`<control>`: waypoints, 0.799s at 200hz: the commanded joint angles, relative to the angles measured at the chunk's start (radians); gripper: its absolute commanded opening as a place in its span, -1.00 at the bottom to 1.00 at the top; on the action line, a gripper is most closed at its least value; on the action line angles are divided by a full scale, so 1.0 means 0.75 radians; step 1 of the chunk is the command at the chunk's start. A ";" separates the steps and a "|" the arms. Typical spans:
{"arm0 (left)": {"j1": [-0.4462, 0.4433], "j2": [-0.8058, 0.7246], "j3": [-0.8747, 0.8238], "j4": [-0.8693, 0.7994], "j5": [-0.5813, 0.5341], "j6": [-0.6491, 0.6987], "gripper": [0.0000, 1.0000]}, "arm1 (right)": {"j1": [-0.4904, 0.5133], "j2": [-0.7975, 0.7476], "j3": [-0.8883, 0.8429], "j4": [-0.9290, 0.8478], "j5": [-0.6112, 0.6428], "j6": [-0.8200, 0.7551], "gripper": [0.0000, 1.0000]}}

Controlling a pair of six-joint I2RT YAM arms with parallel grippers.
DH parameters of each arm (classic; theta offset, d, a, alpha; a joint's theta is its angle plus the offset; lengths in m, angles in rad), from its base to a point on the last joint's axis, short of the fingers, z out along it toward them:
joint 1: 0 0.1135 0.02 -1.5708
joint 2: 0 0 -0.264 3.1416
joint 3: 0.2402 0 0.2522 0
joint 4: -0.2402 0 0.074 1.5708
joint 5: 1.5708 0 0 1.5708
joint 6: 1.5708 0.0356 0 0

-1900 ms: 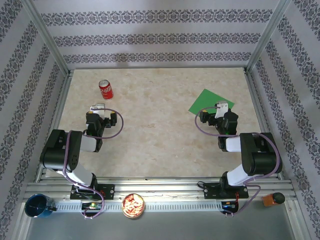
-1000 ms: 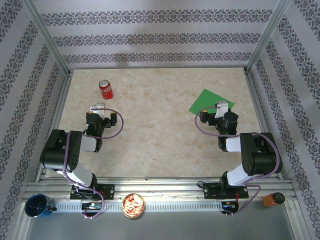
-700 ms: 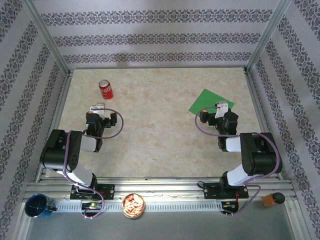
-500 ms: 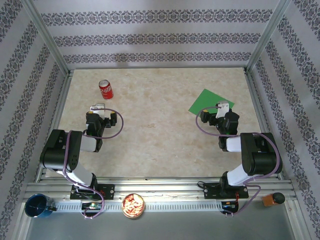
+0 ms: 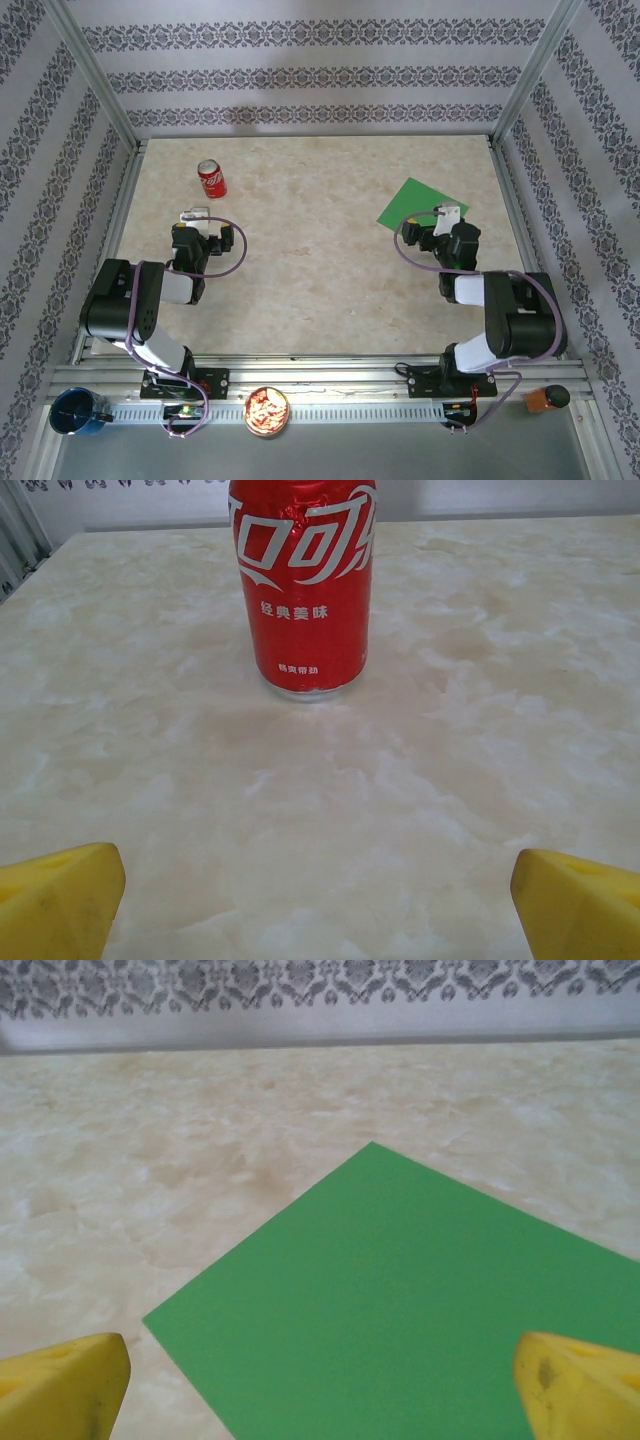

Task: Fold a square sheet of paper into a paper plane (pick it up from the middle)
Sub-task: Move the square sheet of paper to the center of the table.

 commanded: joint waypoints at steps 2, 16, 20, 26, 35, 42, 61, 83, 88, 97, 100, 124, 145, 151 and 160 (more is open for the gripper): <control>0.011 -0.119 -0.076 0.095 -0.038 -0.002 0.99 | -0.065 -0.159 0.202 -0.465 0.067 0.181 0.96; 0.011 -0.261 -0.085 -0.019 -0.071 -0.018 0.99 | -0.085 -0.195 0.313 -0.697 0.127 0.333 0.96; 0.011 -0.315 -0.077 -0.071 -0.055 -0.018 0.99 | -0.091 -0.211 0.339 -0.744 0.141 0.392 0.96; 0.011 -0.400 -0.060 -0.195 -0.036 -0.025 0.99 | -0.103 -0.240 0.364 -0.799 0.148 0.492 0.96; 0.011 -0.524 -0.009 -0.385 -0.056 -0.107 0.99 | -0.121 -0.284 0.361 -0.810 0.088 0.581 0.97; 0.011 -0.597 0.026 -0.497 -0.078 -0.178 0.99 | -0.139 -0.311 0.326 -0.738 -0.015 0.607 0.96; 0.011 -0.739 0.104 -0.710 -0.006 -0.257 0.99 | -0.191 -0.349 0.227 -0.516 -0.171 0.855 0.97; 0.012 -0.811 0.198 -0.908 0.199 -0.268 0.99 | -0.203 -0.244 0.419 -0.815 -0.385 0.836 0.95; 0.013 -0.816 0.226 -0.963 0.232 -0.276 0.99 | -0.203 -0.206 0.459 -0.865 -0.435 0.833 0.94; 0.015 -0.813 0.276 -1.058 0.260 -0.316 0.99 | -0.205 -0.135 0.514 -0.952 -0.491 0.844 0.88; 0.017 -0.807 0.292 -1.086 0.270 -0.335 0.99 | -0.204 -0.113 0.535 -0.987 -0.496 0.849 0.87; 0.029 -0.733 0.472 -1.379 0.372 -0.480 0.99 | -0.187 0.104 0.751 -1.335 -0.517 0.767 0.83; 0.035 -0.663 0.597 -1.548 0.464 -0.546 0.99 | -0.162 0.272 0.896 -1.460 -0.519 0.691 0.80; 0.039 -0.658 0.617 -1.582 0.460 -0.590 0.99 | -0.152 0.316 0.932 -1.476 -0.512 0.679 0.81; 0.047 -0.667 0.620 -1.587 0.483 -0.596 0.99 | -0.139 0.385 0.997 -1.520 -0.492 0.667 0.81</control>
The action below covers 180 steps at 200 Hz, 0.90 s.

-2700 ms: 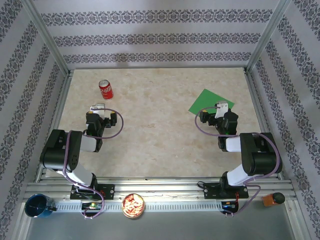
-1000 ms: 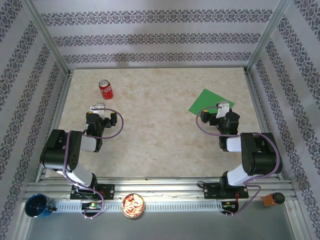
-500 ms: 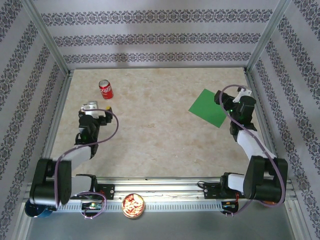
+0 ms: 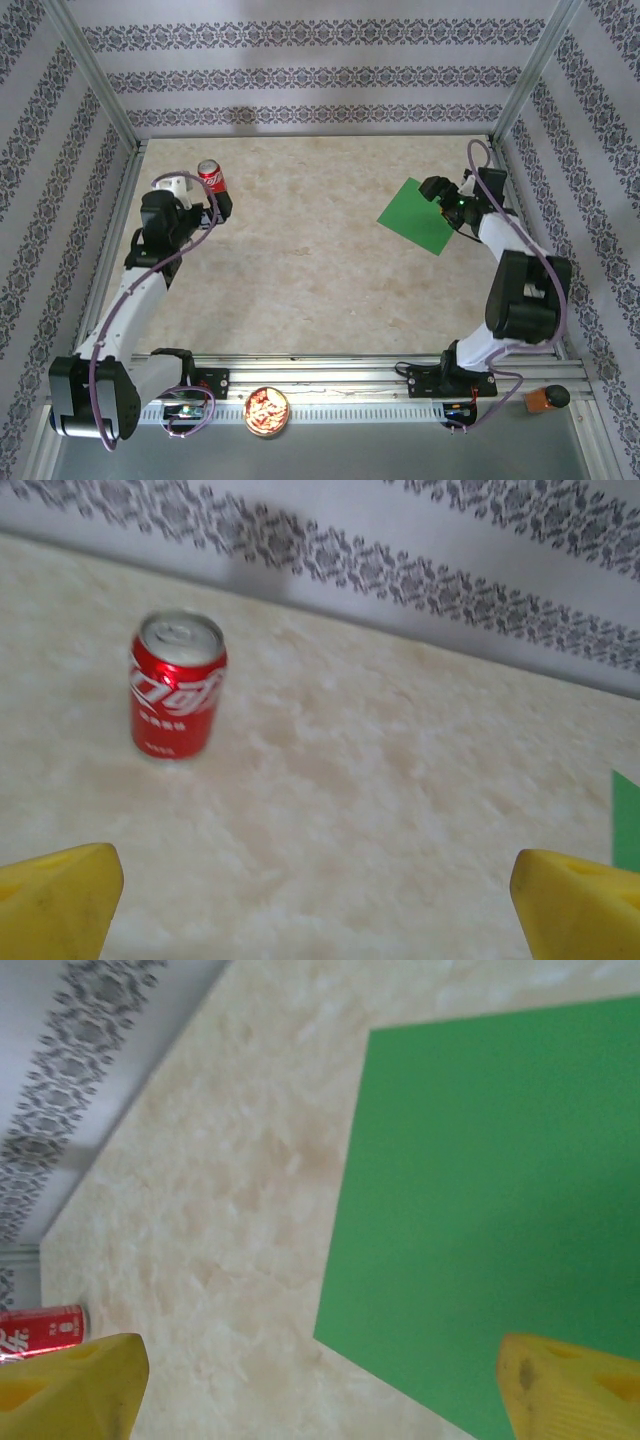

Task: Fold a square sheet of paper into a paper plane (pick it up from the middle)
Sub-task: Move the square sheet of paper to the center of the table.

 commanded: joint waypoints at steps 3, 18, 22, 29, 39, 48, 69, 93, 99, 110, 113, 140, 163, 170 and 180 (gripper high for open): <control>0.033 -0.007 0.056 -0.255 0.146 -0.124 0.99 | 0.041 0.151 0.148 -0.269 -0.028 -0.081 0.81; 0.046 -0.070 -0.012 -0.199 0.192 -0.146 0.99 | 0.063 0.253 0.259 -0.333 0.014 -0.091 0.81; 0.049 -0.088 -0.042 -0.162 0.189 -0.175 0.99 | 0.069 0.276 0.284 -0.342 0.023 -0.094 0.81; 0.051 -0.121 -0.087 -0.098 0.184 -0.223 0.99 | 0.078 0.306 0.321 -0.368 0.040 -0.101 0.81; 0.057 -0.146 -0.114 -0.071 0.173 -0.275 0.99 | 0.093 0.352 0.382 -0.415 0.091 -0.108 0.83; 0.057 -0.147 -0.107 -0.088 0.179 -0.296 0.99 | 0.101 0.380 0.419 -0.447 0.134 -0.106 0.84; 0.057 -0.101 -0.036 -0.218 0.216 -0.298 0.99 | 0.111 0.457 0.495 -0.520 0.217 -0.089 0.90; 0.056 -0.062 0.007 -0.313 0.265 -0.316 0.99 | 0.115 0.521 0.553 -0.609 0.233 -0.120 0.96; 0.055 -0.062 0.006 -0.325 0.276 -0.322 0.99 | 0.116 0.528 0.545 -0.607 0.234 -0.124 0.97; 0.055 -0.064 -0.002 -0.343 0.289 -0.335 0.99 | 0.116 0.540 0.530 -0.611 0.235 -0.123 0.97; 0.055 -0.061 -0.005 -0.346 0.297 -0.337 0.99 | 0.117 0.542 0.528 -0.616 0.230 -0.124 0.97; 0.049 -0.069 -0.032 -0.344 0.367 -0.376 0.99 | 0.160 0.529 0.500 -0.657 0.223 -0.178 0.96; 0.029 -0.093 -0.050 -0.383 0.367 -0.428 0.99 | 0.223 0.512 0.482 -0.713 0.276 -0.227 0.96; 0.023 -0.099 -0.053 -0.395 0.368 -0.434 0.99 | 0.250 0.518 0.491 -0.745 0.262 -0.253 0.96; 0.015 -0.105 -0.058 -0.400 0.378 -0.444 0.99 | 0.282 0.526 0.492 -0.771 0.258 -0.280 0.97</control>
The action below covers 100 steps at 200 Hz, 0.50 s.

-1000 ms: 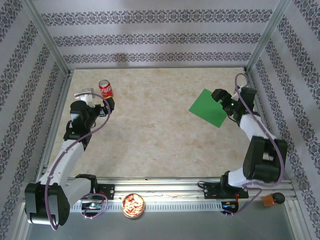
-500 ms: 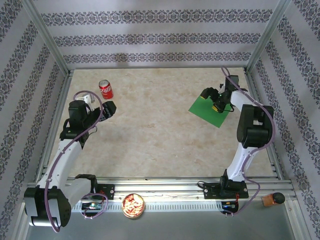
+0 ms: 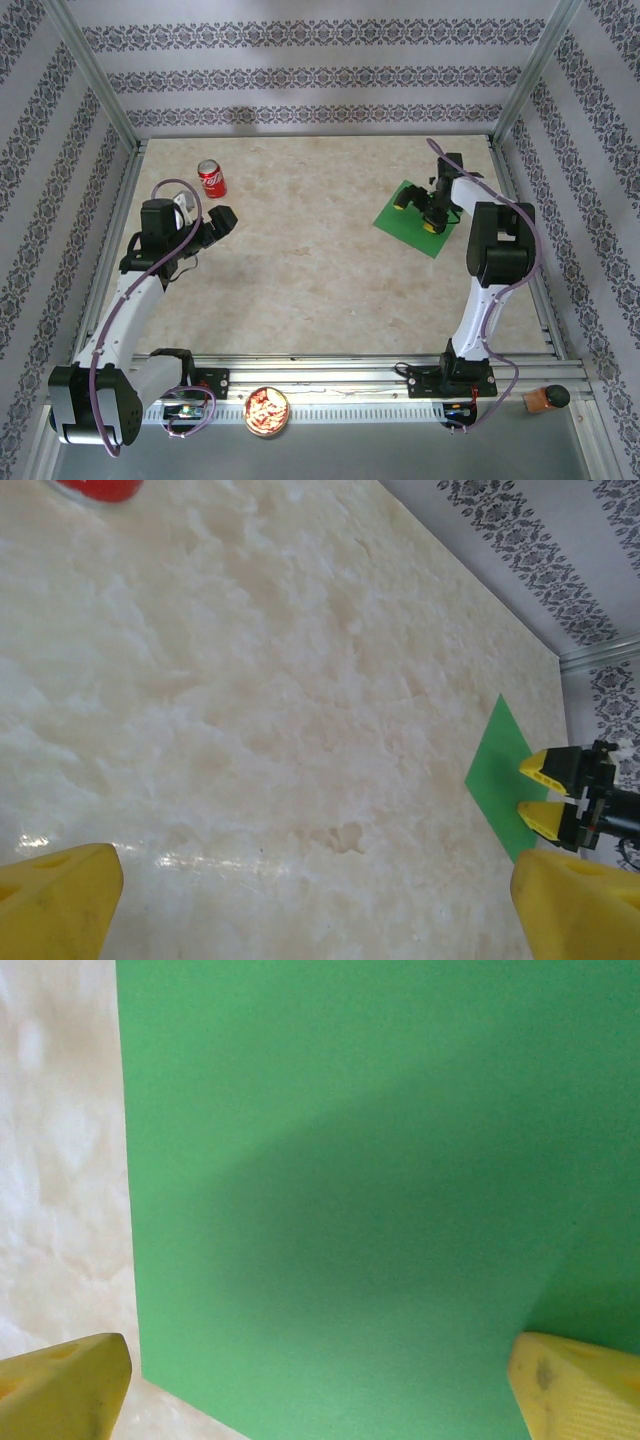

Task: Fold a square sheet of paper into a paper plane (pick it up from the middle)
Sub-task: Move the square sheet of paper to the center of the table.

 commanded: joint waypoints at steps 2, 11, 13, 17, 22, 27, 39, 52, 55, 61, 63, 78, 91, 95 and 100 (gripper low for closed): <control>-0.025 -0.041 -0.023 -0.070 0.052 -0.064 0.99 | 0.094 0.006 -0.024 -0.168 0.013 -0.101 0.96; -0.035 -0.045 -0.030 -0.063 0.067 -0.070 0.99 | 0.135 0.009 -0.026 -0.196 0.020 -0.129 0.97; -0.038 -0.045 -0.031 -0.063 0.068 -0.070 0.99 | 0.145 0.007 -0.023 -0.211 0.039 -0.131 0.97; -0.042 -0.045 -0.029 -0.067 0.071 -0.070 0.99 | 0.166 0.002 -0.024 -0.233 0.073 -0.141 0.97; -0.044 -0.047 -0.029 -0.077 0.072 -0.070 0.99 | 0.196 -0.011 -0.033 -0.242 0.101 -0.155 0.96; -0.046 -0.047 -0.029 -0.085 0.075 -0.070 0.99 | 0.228 -0.023 -0.037 -0.263 0.140 -0.166 0.96; -0.048 -0.058 -0.033 -0.088 0.076 -0.077 0.99 | 0.289 -0.046 -0.051 -0.295 0.101 -0.211 0.96; -0.048 -0.069 -0.040 -0.081 0.081 -0.080 0.99 | 0.350 -0.069 -0.083 -0.294 0.057 -0.215 0.97; -0.050 -0.071 -0.042 -0.078 0.081 -0.081 0.99 | 0.368 -0.073 -0.089 -0.294 0.059 -0.209 0.96; -0.050 -0.074 -0.044 -0.073 0.082 -0.080 0.99 | 0.406 -0.082 -0.102 -0.291 0.054 -0.207 0.96; -0.050 -0.076 -0.046 -0.071 0.084 -0.080 0.99 | 0.422 -0.084 -0.105 -0.290 0.046 -0.209 0.96; -0.050 -0.073 -0.063 -0.034 0.117 -0.064 0.99 | 0.533 -0.093 -0.120 -0.303 0.016 -0.217 0.96; -0.050 -0.070 -0.071 -0.045 0.107 -0.060 0.99 | 0.628 -0.093 -0.139 -0.274 0.014 -0.177 0.96; -0.050 -0.072 -0.073 -0.048 0.103 -0.058 0.99 | 0.657 -0.091 -0.144 -0.263 0.007 -0.163 0.96; -0.050 -0.077 -0.078 -0.052 0.094 -0.057 0.99 | 0.693 -0.088 -0.149 -0.248 0.004 -0.143 0.96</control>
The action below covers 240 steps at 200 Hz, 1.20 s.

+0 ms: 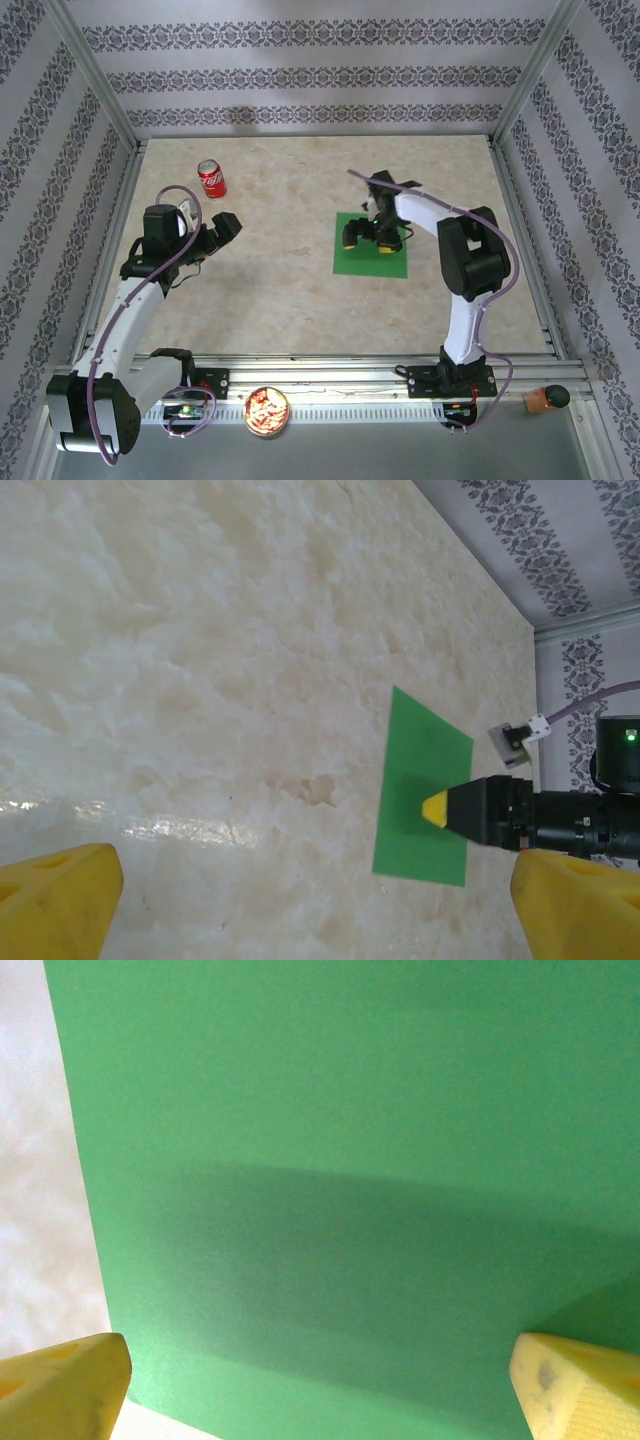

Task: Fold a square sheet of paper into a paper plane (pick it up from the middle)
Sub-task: Move the square sheet of paper to the center of the table.

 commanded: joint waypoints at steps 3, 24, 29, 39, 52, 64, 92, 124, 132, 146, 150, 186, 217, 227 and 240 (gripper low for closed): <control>-0.017 -0.025 -0.035 -0.008 0.010 0.002 0.99 | 0.164 -0.001 -0.054 -0.027 -0.064 0.058 0.96; -0.015 -0.046 -0.044 -0.037 -0.049 0.012 0.99 | 0.294 -0.007 -0.090 0.110 -0.095 0.224 0.97; -0.015 -0.048 -0.045 -0.042 -0.066 0.011 0.99 | 0.320 -0.006 -0.094 0.143 -0.114 0.251 0.96; -0.013 -0.049 -0.040 -0.059 -0.101 0.001 0.99 | 0.369 -0.002 -0.079 0.169 -0.108 0.288 0.96; -0.010 -0.046 -0.034 -0.079 -0.113 0.005 0.99 | 0.406 0.007 -0.060 0.184 -0.066 0.385 0.96; -0.010 -0.039 -0.037 -0.070 -0.091 0.015 0.99 | 0.423 -0.007 -0.108 0.318 -0.105 0.528 0.95; -0.005 -0.022 -0.021 -0.113 -0.114 0.001 0.99 | 0.476 -0.049 -0.190 0.521 -0.083 0.730 0.93; 0.002 -0.035 -0.028 -0.122 -0.107 0.028 0.99 | 0.512 -0.135 -0.281 0.776 -0.137 0.838 0.91; 0.002 -0.038 -0.027 -0.117 -0.075 0.042 0.99 | 0.515 -0.169 -0.290 0.825 -0.174 0.815 0.92; 0.002 -0.044 -0.038 -0.059 0.025 0.046 0.99 | 0.514 -0.237 -0.282 0.807 -0.162 0.770 0.94; 0.002 -0.044 -0.045 -0.035 0.053 0.033 0.99 | 0.515 -0.263 -0.286 0.802 -0.143 0.754 0.95; -0.062 -0.001 -0.032 0.046 0.109 -0.014 0.99 | 0.413 -0.443 -0.407 0.725 0.029 0.741 0.96; -0.248 0.182 0.146 -0.138 -0.043 0.114 0.93 | 0.271 -0.621 -0.611 0.745 0.081 0.789 0.97; -0.331 0.262 0.217 -0.198 -0.112 0.146 0.90 | 0.225 -0.676 -0.661 0.734 0.084 0.793 0.96; -0.438 0.380 0.313 -0.262 -0.210 0.173 0.84 | 0.170 -0.748 -0.721 0.730 0.086 0.791 0.96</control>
